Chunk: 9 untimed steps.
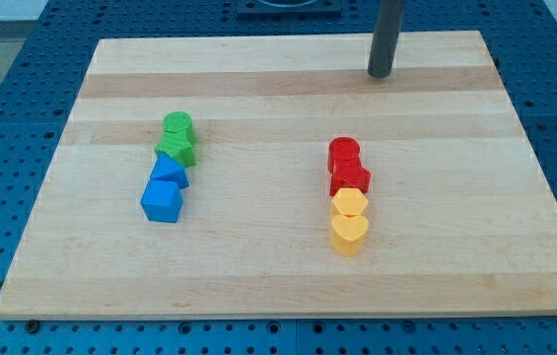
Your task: Drag blue cube diagonally upwards
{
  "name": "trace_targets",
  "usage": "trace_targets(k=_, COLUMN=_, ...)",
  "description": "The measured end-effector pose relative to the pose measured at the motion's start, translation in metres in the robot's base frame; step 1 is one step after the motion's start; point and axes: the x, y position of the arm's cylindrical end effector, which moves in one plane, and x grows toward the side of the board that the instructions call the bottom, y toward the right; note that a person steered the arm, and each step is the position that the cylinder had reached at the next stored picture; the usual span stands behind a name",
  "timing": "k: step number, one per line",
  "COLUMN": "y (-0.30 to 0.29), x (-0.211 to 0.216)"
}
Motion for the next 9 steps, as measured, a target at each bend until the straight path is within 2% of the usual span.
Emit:
trace_targets(k=1, y=-0.044, x=-0.034)
trace_targets(k=2, y=-0.164, x=-0.042)
trace_targets(k=3, y=-0.279, x=0.006)
trace_targets(k=4, y=-0.357, x=0.060)
trace_targets(k=5, y=-0.370, x=0.155)
trace_targets(k=6, y=-0.328, x=0.221)
trace_targets(k=7, y=-0.276, x=0.247)
trace_targets(k=8, y=-0.237, x=0.240)
trace_targets(k=9, y=-0.208, x=0.208)
